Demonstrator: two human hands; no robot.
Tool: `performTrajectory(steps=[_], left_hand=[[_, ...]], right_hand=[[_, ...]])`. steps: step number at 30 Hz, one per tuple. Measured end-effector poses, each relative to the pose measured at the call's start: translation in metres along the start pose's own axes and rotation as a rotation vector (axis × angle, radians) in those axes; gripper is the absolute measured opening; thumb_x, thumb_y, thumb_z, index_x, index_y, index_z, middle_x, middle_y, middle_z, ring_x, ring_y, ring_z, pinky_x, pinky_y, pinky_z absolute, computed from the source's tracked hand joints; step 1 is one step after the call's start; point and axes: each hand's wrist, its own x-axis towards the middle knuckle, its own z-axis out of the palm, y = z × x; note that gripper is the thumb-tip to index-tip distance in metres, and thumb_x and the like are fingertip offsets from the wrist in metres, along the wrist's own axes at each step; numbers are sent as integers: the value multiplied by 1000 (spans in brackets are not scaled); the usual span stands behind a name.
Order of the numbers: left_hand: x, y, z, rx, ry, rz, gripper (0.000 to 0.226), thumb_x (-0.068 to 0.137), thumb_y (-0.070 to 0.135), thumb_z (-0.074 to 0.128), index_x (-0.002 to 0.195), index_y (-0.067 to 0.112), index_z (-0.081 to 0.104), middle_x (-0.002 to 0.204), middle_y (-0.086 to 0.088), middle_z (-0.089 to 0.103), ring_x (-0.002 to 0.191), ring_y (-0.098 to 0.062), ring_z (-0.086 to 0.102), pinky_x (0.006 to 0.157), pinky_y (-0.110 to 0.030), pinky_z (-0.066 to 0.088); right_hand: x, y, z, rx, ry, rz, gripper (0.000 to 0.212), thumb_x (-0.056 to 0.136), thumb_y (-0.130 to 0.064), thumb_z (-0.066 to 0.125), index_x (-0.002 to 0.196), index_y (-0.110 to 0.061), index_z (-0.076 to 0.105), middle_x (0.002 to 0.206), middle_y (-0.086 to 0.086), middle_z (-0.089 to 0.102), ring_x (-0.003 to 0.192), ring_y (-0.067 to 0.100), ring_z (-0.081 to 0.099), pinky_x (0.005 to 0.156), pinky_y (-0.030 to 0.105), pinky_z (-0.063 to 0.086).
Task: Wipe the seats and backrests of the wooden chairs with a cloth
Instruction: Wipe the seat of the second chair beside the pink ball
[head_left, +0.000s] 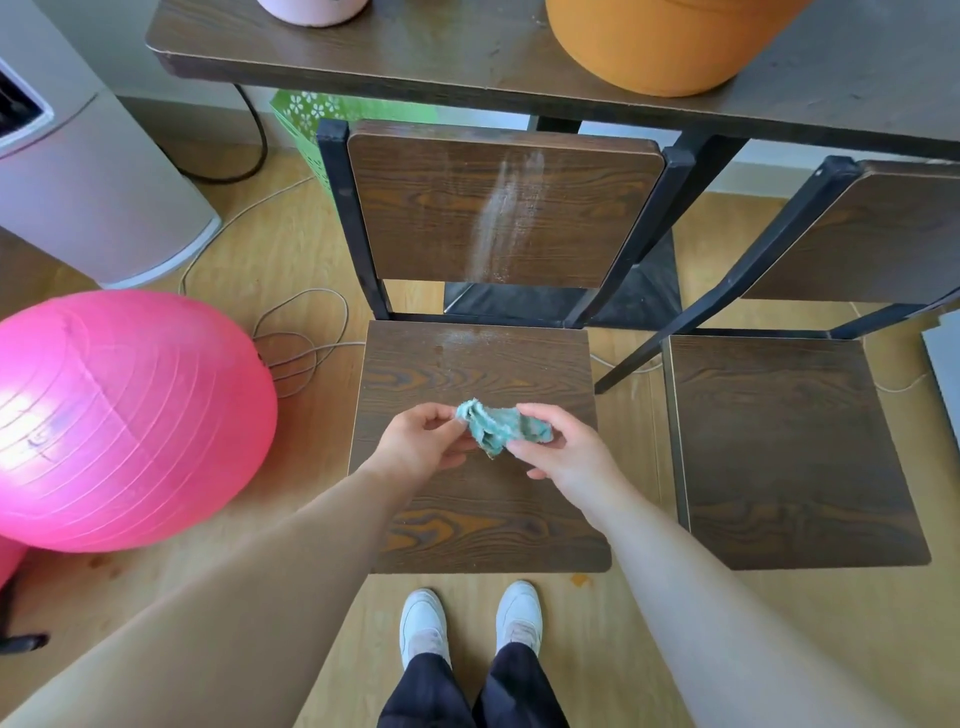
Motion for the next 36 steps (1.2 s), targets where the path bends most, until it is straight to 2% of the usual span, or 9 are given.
performTrajectory(steps=[7,12,16,20,23,29,31,33,36], left_hand=[[6,-2,9,43,-21,30,10,95,14,66,105,15,69,105,-7,74,95,-19,73,90,-41,58],[1,-6,18,273,-83,82,43,80,16,79,111,42,64,112,5,67,102,-14,68,90,-36,56],[0,-4,21,327,0,117,42,85,4,73,109,37,62,102,0,69,91,-16,68,81,-29,58],[-1,-2,17,376,53,127,37,87,5,71,110,34,64,101,1,70,93,-16,68,87,-32,57],[-1,-2,10,421,91,146,34,87,6,71,110,30,65,100,2,71,94,-16,67,89,-32,55],[-8,7,-6,673,104,197,16,90,16,71,100,29,68,94,11,67,84,-4,61,71,-16,45],[-10,9,-9,769,92,220,12,91,18,68,98,28,70,92,12,67,83,-3,60,65,-12,40],[-12,11,-11,890,69,268,10,92,19,67,97,26,70,90,14,66,83,-4,59,64,-8,38],[-13,12,-11,1075,31,356,11,94,20,65,103,20,71,91,10,63,84,-10,59,68,-14,38]], right_hand=[[10,11,-5,-61,106,11,21,92,-25,66,112,-29,70,105,-9,69,93,9,67,75,31,61],[7,12,-6,33,64,9,24,92,-17,66,115,-21,72,104,-7,70,97,10,67,80,30,60],[6,13,-11,33,52,16,22,93,-20,65,114,-21,73,103,-8,71,96,8,67,80,32,60],[4,15,-24,-23,142,24,14,91,-24,67,103,-23,73,94,-9,72,86,9,69,76,29,61],[0,14,-36,-102,194,44,11,90,-31,69,98,-24,71,92,-9,71,78,10,69,65,23,56],[-2,13,-58,-303,167,21,10,91,-27,67,101,-26,70,93,-9,69,78,9,67,56,13,50],[-2,13,-64,-380,136,2,11,92,-23,67,101,-25,72,92,-10,68,80,7,65,59,12,52],[0,14,-67,-506,113,-28,13,92,-23,66,103,-27,72,95,-12,68,85,6,63,73,23,58],[1,15,-69,-663,60,-76,17,95,-23,62,108,-28,72,102,-13,65,92,7,60,84,28,56]])
